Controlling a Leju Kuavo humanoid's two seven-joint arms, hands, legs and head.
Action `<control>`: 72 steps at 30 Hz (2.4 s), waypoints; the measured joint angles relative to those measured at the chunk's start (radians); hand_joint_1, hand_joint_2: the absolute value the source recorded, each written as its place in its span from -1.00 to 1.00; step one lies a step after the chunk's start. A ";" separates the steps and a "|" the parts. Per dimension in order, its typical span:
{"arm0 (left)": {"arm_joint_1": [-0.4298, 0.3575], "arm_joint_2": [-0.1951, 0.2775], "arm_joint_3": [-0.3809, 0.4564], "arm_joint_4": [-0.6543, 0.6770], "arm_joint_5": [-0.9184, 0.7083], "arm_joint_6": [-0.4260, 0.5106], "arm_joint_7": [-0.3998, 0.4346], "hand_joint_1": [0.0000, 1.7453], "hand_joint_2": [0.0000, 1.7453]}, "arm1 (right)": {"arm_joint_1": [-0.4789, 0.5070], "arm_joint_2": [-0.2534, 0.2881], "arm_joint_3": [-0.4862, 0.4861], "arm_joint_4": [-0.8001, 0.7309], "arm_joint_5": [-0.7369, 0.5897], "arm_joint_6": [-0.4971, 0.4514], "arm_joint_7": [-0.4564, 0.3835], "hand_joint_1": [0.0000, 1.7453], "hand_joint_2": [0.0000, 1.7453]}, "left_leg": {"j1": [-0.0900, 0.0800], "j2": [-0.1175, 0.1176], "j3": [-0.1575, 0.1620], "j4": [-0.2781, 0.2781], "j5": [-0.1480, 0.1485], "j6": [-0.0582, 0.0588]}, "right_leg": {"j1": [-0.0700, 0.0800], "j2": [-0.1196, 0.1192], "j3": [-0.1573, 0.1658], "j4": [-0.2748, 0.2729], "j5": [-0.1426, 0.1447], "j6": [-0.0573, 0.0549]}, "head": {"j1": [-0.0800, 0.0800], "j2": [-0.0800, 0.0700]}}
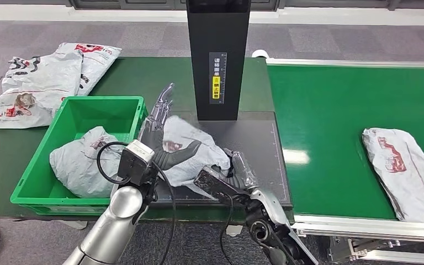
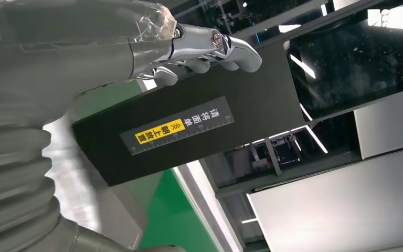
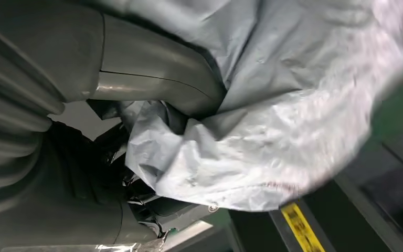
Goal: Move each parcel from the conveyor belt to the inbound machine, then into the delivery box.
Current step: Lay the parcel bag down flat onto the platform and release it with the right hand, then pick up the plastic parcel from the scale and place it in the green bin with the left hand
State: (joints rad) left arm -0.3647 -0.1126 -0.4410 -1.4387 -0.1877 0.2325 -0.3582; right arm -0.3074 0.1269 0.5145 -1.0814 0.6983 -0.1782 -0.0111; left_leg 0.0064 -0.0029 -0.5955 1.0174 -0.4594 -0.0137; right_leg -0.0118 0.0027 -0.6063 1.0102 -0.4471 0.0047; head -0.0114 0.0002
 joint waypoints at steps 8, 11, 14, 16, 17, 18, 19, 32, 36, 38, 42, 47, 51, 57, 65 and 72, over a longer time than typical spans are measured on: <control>0.016 0.012 0.000 -0.026 -0.011 0.003 0.015 -1.00 1.00 | 0.013 -0.022 0.007 0.009 0.045 -0.020 0.052 -1.00 1.00 | 0.000 0.000 0.000 0.000 0.000 0.000 | 0.000 0.000 0.000 0.000 0.000 0.000 | 0.000 0.000; 0.018 0.013 0.000 -0.030 -0.011 0.003 0.017 -1.00 1.00 | 0.013 -0.026 0.007 0.009 0.047 -0.022 0.053 -1.00 1.00 | 0.000 0.000 0.000 0.000 0.000 0.000 | 0.000 0.000 0.000 0.000 0.000 0.000 | 0.000 0.000; 0.019 0.015 0.000 -0.033 -0.012 0.003 0.018 -1.00 1.00 | 0.014 -0.030 0.007 0.009 0.048 -0.028 0.054 -1.00 1.00 | 0.000 0.000 0.000 0.000 0.000 0.000 | 0.000 0.000 0.000 0.000 0.000 0.000 | 0.000 0.000; 0.020 0.016 0.000 -0.035 -0.016 0.003 0.021 -1.00 1.00 | 0.017 -0.032 0.004 0.005 0.052 -0.069 0.061 -1.00 1.00 | 0.000 0.000 0.000 0.000 0.000 0.000 | 0.000 0.000 0.000 0.000 0.000 0.000 | 0.000 0.000; 0.021 0.016 0.000 -0.036 -0.019 0.003 0.024 -1.00 1.00 | 0.022 -0.034 -0.001 -0.002 0.054 -0.100 0.065 -1.00 1.00 | 0.000 0.000 0.000 0.000 0.000 0.000 | 0.000 0.000 0.000 0.000 0.000 0.000 | 0.000 0.000; 0.022 0.016 0.000 -0.038 -0.024 0.003 0.028 -1.00 1.00 | 0.027 -0.037 -0.009 -0.013 0.055 -0.132 0.068 -1.00 1.00 | 0.000 0.000 0.000 0.000 0.000 0.000 | 0.000 0.000 0.000 0.000 0.000 0.000 | 0.000 0.000; 0.024 0.016 0.000 -0.040 -0.028 0.003 0.030 -1.00 1.00 | 0.033 -0.040 -0.019 -0.027 0.055 -0.159 0.067 -1.00 1.00 | 0.000 0.000 0.000 0.000 0.000 0.000 | 0.000 0.000 0.000 0.000 0.000 0.000 | 0.000 0.000; 0.028 0.015 0.000 -0.017 -0.135 0.044 0.055 -1.00 1.00 | 0.154 0.000 -0.257 -0.345 -0.103 -0.522 -0.464 -1.00 1.00 | -0.001 0.000 0.001 0.000 -0.001 0.000 | 0.000 -0.001 0.000 0.000 0.000 0.000 | 0.000 0.000; 0.010 0.016 0.000 0.066 -0.283 0.084 0.101 -1.00 1.00 | 0.194 0.074 -0.381 -0.504 -0.182 -0.522 -0.653 -1.00 1.00 | 0.000 -0.001 0.001 0.000 0.000 0.000 | 0.000 -0.001 0.000 0.000 0.000 0.000 | 0.000 0.000; -0.004 0.016 0.000 0.114 -0.344 0.075 0.125 -1.00 1.00 | 0.199 0.101 -0.424 -0.561 -0.196 -0.522 -0.678 -1.00 1.00 | 0.000 0.000 0.001 0.000 0.000 0.000 | 0.000 0.000 0.000 0.000 0.000 0.000 | 0.000 0.000; -0.040 0.015 -0.013 0.224 -0.428 0.020 0.159 -1.00 1.00 | 0.200 0.141 -0.457 -0.634 -0.188 -0.522 -0.672 -1.00 1.00 | 0.000 0.001 0.002 0.000 0.000 0.000 | 0.000 0.001 0.001 0.000 0.000 0.000 | 0.000 0.000; -0.094 0.003 -0.051 0.383 -0.550 -0.027 0.174 -1.00 1.00 | 0.186 0.163 -0.463 -0.665 -0.174 -0.522 -0.642 -1.00 1.00 | -0.001 0.001 0.002 0.000 0.000 0.000 | -0.001 0.001 0.001 0.000 0.001 0.000 | 0.000 0.000; -0.118 -0.009 -0.072 0.471 -0.571 -0.025 0.171 -1.00 1.00 | 0.179 0.171 -0.463 -0.673 -0.166 -0.522 -0.636 -1.00 1.00 | 0.000 0.001 0.002 0.000 0.000 0.000 | 0.000 0.001 0.001 0.000 0.001 0.000 | 0.000 0.000; -0.144 -0.022 -0.087 0.552 -0.600 -0.027 0.168 -1.00 1.00 | 0.170 0.174 -0.463 -0.675 -0.166 -0.522 -0.628 -1.00 1.00 | 0.000 0.001 0.002 0.000 0.000 0.000 | 0.000 0.001 0.001 0.000 0.001 0.000 | 0.000 0.000; -0.207 -0.060 -0.105 0.735 -0.660 -0.056 0.172 -1.00 1.00 | 0.129 0.177 -0.463 -0.673 -0.157 -0.521 -0.601 -1.00 1.00 | 0.000 0.000 0.002 0.000 0.000 0.000 | -0.001 0.001 0.002 0.000 0.001 0.000 | 0.000 0.000; -0.264 -0.082 -0.121 0.857 -0.750 -0.050 0.229 1.00 1.00 | 0.108 0.179 -0.463 -0.660 -0.164 -0.520 -0.599 -1.00 1.00 | 0.000 -0.001 0.004 0.000 0.000 0.000 | -0.001 -0.001 0.005 0.000 0.001 0.000 | 0.000 0.000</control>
State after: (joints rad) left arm -0.6285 -0.1942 -0.5617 -0.5820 -0.9374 0.1825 -0.1292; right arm -0.1999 0.3061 0.0519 -1.7414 0.5343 -0.6982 -0.6104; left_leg 0.0059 -0.0035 -0.5914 1.0174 -0.4592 -0.0137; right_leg -0.0123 0.0020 -0.6014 1.0101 -0.4465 0.0047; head -0.0114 0.0001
